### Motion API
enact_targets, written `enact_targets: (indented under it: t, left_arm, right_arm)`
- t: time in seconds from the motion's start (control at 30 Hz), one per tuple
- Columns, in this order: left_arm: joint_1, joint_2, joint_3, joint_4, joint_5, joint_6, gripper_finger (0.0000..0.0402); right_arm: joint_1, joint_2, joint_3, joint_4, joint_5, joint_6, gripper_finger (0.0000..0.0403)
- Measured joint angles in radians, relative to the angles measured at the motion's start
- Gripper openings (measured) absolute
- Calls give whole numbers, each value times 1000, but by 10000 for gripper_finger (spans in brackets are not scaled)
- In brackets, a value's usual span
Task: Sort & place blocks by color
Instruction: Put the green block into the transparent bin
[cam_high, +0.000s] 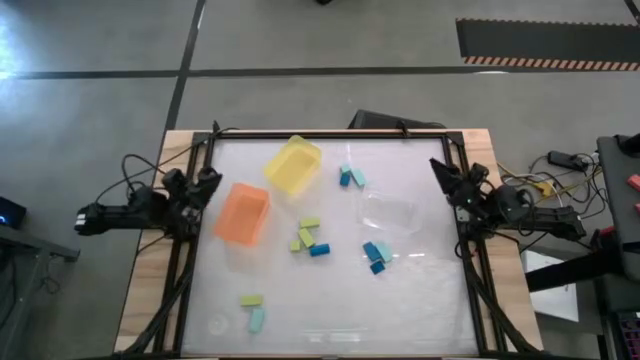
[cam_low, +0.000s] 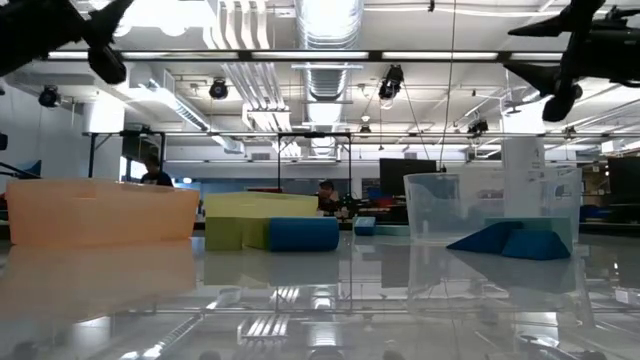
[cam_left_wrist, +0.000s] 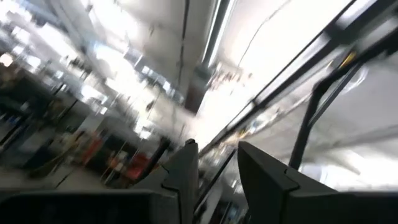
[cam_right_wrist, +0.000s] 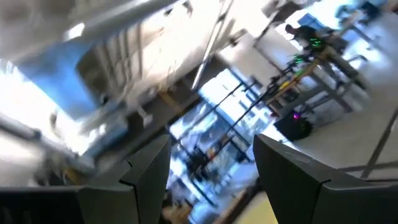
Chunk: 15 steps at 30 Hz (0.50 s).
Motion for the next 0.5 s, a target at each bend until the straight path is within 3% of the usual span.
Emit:
enact_targets:
  t: [0.23, 0.5]
  left_arm:
    - [0, -1, 0, 231, 1, 1, 97]
    - [0, -1, 0, 340, -2, 4, 97]
  right_arm:
    - [0, 9, 2, 18, 19, 157, 219]
    - [0, 128, 142, 3, 18, 24, 219]
